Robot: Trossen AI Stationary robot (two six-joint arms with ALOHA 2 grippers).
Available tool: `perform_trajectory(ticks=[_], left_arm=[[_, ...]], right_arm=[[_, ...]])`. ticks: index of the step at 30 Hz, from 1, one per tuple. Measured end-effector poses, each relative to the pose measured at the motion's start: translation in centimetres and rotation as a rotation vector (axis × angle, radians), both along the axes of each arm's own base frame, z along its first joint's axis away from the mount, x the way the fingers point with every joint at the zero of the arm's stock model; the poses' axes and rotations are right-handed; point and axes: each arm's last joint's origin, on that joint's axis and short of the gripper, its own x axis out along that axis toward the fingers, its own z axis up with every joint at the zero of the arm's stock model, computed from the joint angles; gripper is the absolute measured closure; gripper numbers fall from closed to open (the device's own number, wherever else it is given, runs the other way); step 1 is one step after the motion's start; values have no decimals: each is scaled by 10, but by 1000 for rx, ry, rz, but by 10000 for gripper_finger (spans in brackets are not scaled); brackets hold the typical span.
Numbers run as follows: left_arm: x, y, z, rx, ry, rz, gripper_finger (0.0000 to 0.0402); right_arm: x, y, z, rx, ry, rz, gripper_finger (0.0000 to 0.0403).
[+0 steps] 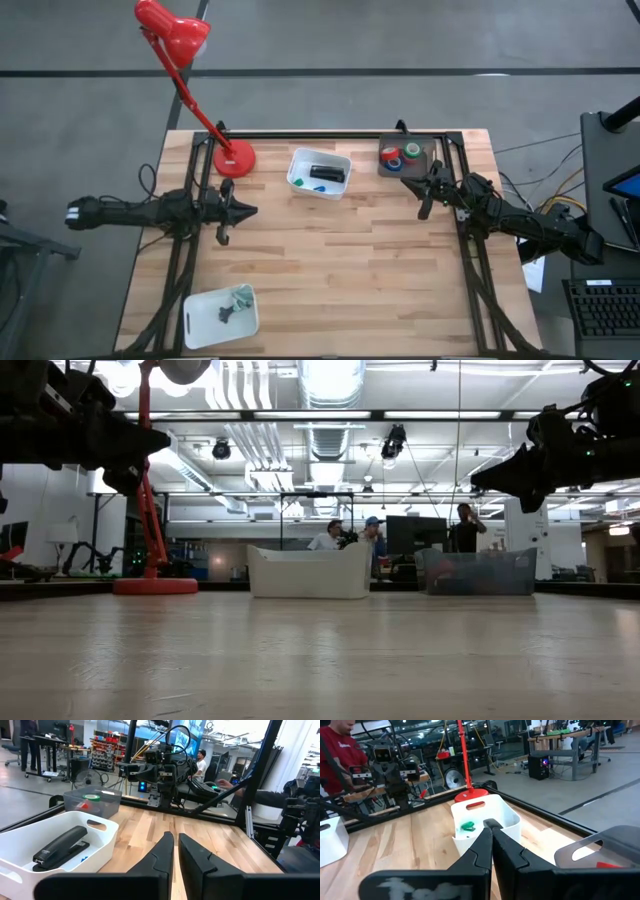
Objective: Pick and place Stapler, Stapler remover, tape
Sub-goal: Return to Home Position
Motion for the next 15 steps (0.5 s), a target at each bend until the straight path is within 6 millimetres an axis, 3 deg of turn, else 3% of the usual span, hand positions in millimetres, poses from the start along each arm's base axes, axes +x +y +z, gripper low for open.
perform_trajectory(ticks=[15], left_arm=[[0,0,0,0,0,0,374]], right_arm=[[0,0,0,0,-1,0,394]])
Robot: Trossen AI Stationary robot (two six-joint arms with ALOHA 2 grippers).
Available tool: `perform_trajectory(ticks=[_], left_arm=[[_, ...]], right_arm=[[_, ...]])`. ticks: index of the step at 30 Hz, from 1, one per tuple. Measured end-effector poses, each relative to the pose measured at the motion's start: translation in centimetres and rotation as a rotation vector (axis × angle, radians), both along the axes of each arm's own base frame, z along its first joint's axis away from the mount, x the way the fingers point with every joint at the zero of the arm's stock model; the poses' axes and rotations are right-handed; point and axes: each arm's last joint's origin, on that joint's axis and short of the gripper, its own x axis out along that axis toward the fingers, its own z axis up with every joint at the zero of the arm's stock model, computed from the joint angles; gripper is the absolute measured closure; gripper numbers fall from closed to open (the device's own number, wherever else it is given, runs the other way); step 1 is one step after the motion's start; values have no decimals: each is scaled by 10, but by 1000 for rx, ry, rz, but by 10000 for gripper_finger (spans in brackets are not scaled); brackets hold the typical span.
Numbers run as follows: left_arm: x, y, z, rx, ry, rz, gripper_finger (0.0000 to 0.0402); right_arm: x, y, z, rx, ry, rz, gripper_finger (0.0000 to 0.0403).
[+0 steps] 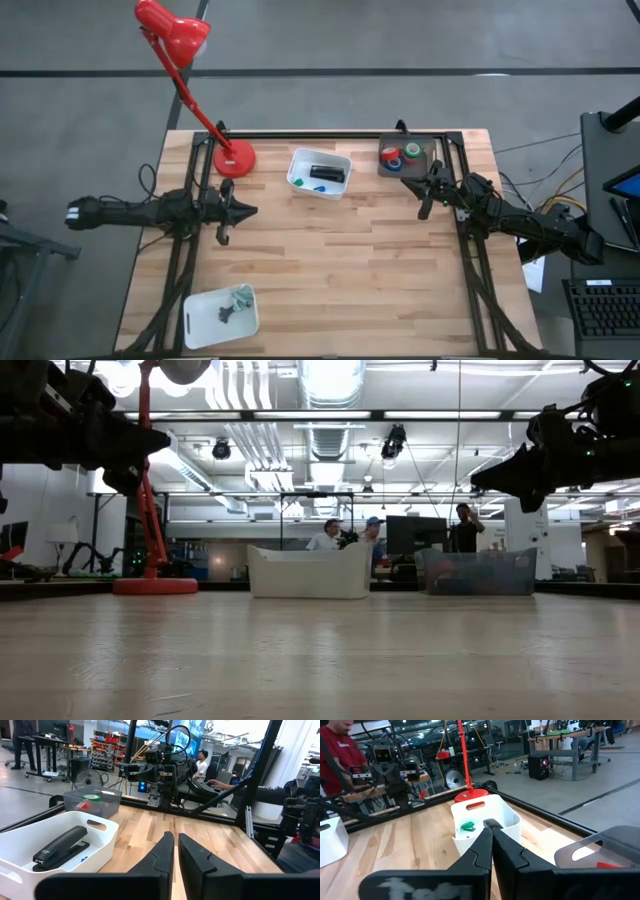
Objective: Pick and place Stapler, Stapler remover, tape
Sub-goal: Return to Home Position
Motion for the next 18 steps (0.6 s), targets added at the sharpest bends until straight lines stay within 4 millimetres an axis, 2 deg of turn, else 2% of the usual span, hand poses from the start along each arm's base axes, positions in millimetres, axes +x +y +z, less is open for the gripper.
perform_trajectory(ticks=[18], left_arm=[[0,0,0,0,0,0,376]], right_arm=[[0,0,0,0,0,0,394]])
